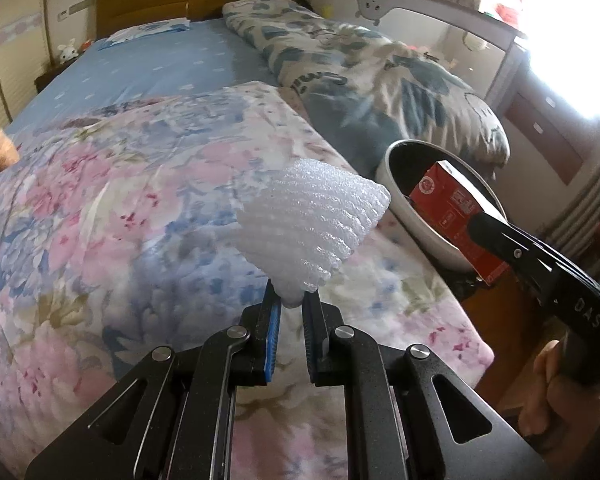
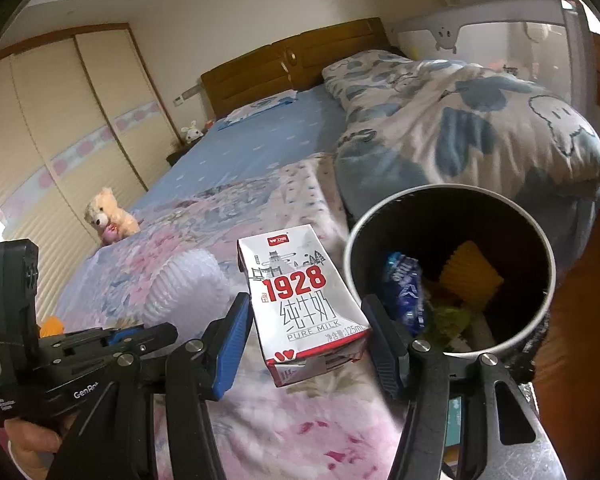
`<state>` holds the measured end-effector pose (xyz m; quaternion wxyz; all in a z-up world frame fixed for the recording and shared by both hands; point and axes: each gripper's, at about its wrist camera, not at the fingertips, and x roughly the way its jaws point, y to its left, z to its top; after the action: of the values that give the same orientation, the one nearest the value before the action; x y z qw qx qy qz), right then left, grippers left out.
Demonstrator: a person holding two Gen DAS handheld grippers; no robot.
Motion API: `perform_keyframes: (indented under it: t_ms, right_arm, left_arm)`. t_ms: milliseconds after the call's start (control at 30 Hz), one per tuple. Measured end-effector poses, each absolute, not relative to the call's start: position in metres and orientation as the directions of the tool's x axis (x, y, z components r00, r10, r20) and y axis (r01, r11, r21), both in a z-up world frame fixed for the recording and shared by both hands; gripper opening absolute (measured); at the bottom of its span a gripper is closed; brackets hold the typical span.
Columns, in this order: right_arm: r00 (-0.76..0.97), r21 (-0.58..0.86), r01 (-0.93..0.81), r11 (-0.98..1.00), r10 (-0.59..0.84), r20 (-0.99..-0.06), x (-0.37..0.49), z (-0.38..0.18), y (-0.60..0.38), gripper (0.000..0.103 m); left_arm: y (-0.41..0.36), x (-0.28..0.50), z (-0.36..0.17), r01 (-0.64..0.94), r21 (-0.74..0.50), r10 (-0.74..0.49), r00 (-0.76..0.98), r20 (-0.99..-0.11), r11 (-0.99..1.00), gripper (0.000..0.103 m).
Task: Collect trash
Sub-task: 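Carry the white foam net and milk carton over the bin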
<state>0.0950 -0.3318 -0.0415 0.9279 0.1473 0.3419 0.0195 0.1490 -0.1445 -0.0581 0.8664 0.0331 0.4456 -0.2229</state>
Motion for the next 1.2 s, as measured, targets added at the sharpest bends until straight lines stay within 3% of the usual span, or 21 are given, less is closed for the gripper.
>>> perform_keyframes:
  t_ms: [1200]
  right_arm:
    - [0.781,0.299,0.229,0.926,0.009,-0.624,0.075,-0.040,-0.421,0.057]
  left_arm:
    - [-0.253,0.154,-0.050,0.566,-0.072,-0.386,0.459,-0.800,0.822,0.010]
